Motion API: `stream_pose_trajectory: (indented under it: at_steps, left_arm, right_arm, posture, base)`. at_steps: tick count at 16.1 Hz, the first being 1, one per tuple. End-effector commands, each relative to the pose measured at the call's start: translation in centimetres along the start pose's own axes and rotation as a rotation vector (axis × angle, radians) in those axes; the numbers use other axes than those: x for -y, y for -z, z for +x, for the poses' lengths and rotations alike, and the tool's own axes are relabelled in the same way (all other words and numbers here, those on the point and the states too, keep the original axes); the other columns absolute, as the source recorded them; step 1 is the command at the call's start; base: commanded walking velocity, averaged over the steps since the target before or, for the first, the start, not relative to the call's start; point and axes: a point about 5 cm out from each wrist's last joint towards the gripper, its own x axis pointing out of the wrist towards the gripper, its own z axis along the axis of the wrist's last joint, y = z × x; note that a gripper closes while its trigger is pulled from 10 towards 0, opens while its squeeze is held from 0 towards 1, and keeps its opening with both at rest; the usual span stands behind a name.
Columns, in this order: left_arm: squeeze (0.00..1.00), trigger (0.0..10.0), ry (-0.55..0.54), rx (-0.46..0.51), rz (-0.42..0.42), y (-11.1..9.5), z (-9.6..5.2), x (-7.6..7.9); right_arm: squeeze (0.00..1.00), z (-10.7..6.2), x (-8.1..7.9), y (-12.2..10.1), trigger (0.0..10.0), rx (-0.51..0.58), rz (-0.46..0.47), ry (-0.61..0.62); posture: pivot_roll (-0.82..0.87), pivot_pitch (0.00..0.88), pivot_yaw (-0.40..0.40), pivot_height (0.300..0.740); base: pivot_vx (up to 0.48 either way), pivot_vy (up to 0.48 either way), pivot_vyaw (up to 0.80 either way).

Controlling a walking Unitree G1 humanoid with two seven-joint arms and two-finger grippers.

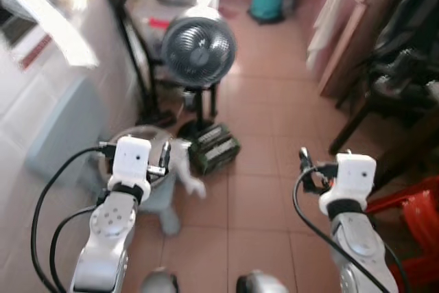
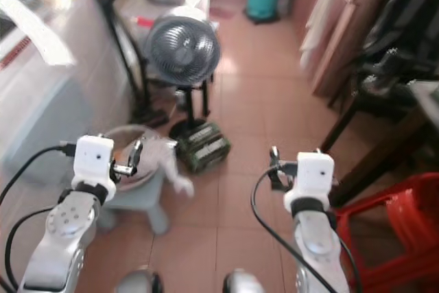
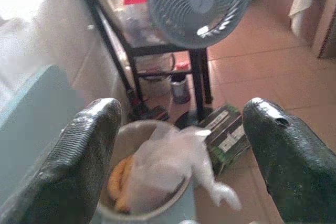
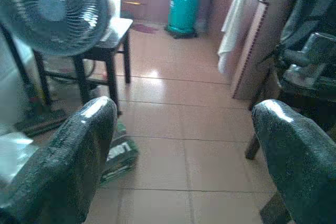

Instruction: Setting the table

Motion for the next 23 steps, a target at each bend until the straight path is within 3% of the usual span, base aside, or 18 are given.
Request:
stream_pose_trajectory:
  at_steps: [1, 6, 13, 17, 19, 21, 23]
  left_arm:
    - [0.00, 10.0, -0.001, 0.005, 0.006, -0.2, 0.2, -0.2]
    - [0.00, 10.0, -0.011, 0.045, 0.001, -1.2, 1.3, -0.5]
    - [0.00, 10.0, -0.012, 0.051, 0.010, -1.2, 1.5, -0.6]
    - [0.00, 10.0, 0.000, 0.054, 0.019, -1.0, 1.2, -0.3]
    - [0.00, 10.0, -0.023, 0.040, -0.012, -1.1, 1.1, -0.3]
    - [0.00, 10.0, 0.024, 0.027, -0.086, -1.1, 1.1, 0.0]
    - [0.00, 10.0, 0.038, 0.035, -0.081, -1.2, 1.2, 0.2]
  right_arm:
    - [0.00, -0.1, -0.3, -0.1, 10.0, 0.004, 0.000, -0.006]
    - [0.00, 0.6, 0.0, -0.4, 10.0, 0.013, 0.005, 0.003]
    - [0.00, 0.5, 0.0, -0.2, 10.0, 0.001, -0.001, 0.010]
    - [0.00, -0.1, 0.5, 0.3, 10.0, -0.029, -0.016, 0.022]
    - [0.00, 0.2, 0.3, 0.1, 10.0, -0.016, -0.013, 0.019]
    - [0.00, 0.5, 0.1, -0.2, 10.0, -0.006, -0.009, 0.021]
    - [0.00, 1.2, -0.6, -0.6, 10.0, 0.012, -0.003, 0.001]
  posture:
    - [-0.04, 0.000, 0.022, 0.740]
    - [-0.03, 0.000, 0.021, 0.740]
    - [-0.03, 0.000, 0.009, 0.740]
    - [-0.04, 0.000, 0.004, 0.740]
    - [-0.04, 0.000, 0.016, 0.740]
    - [-0.04, 0.000, 0.023, 0.740]
    - [-0.03, 0.000, 0.019, 0.740]
  base:
    - [-0.476, 0.000, 0.00]
    - [-0.414, 0.181, 0.00]
    - [-0.249, 0.414, 0.00]
    - [-0.065, 0.076, -0.71]
    - [0.000, 0.000, -0.80]
    - [0.000, 0.000, -0.80]
    - [0.000, 0.000, -0.80]
